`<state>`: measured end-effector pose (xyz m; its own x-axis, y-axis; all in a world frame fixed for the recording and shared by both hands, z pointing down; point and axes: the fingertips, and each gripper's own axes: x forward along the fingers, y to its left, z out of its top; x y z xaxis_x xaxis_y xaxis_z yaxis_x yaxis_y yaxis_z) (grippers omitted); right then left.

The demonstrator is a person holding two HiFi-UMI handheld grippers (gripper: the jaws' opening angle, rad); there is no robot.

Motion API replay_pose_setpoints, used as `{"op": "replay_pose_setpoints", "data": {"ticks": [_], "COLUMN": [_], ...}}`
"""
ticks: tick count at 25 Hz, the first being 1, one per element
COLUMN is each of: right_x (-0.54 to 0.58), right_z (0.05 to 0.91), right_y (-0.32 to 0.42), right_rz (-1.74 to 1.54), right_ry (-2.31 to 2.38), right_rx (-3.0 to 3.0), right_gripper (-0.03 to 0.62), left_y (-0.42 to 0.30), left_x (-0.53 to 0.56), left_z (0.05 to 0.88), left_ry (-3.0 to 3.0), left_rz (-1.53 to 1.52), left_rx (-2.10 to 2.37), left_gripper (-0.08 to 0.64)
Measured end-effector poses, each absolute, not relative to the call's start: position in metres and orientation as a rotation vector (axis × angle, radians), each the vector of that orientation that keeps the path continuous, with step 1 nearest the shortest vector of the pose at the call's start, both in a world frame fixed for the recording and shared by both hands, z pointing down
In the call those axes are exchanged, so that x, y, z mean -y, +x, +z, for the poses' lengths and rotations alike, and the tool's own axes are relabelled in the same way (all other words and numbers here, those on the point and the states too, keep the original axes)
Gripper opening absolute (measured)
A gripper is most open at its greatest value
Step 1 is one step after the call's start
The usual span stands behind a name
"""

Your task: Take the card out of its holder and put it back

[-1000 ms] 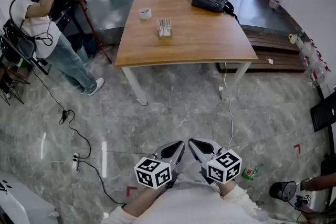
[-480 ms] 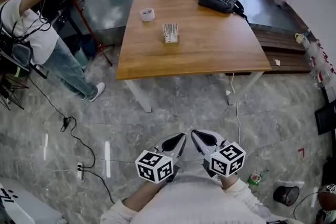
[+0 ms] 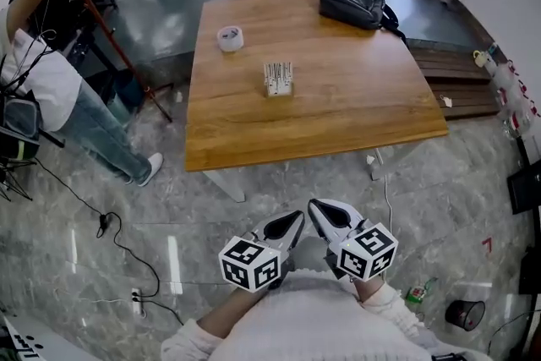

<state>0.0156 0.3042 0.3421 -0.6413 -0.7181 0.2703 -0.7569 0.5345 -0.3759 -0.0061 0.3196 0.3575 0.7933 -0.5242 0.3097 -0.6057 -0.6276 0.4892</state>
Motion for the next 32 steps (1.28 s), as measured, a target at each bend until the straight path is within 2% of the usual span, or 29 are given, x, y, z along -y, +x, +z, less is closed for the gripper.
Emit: {"op": "replay_pose_setpoints", "data": {"ticks": [20, 32], "right_x": [-0.040, 0.011], "right_z": [0.341, 0.372], "right_y": [0.032, 0.040], "right_rz": [0.681, 0.816], "right_ry": [1.110, 1.036], "right_rx": [2.732, 2.675], "right_gripper": [-0.007, -0.007], "left_y": [-0.003, 0.005], "left_x": [-0.056, -0.007], "left_z": [0.370, 0.398], "left_ry": [2.270, 2.134], "left_rz": [0.143, 0.130], "left_rx": [1.031, 1.043], "left_gripper": [0.008, 0.008]}}
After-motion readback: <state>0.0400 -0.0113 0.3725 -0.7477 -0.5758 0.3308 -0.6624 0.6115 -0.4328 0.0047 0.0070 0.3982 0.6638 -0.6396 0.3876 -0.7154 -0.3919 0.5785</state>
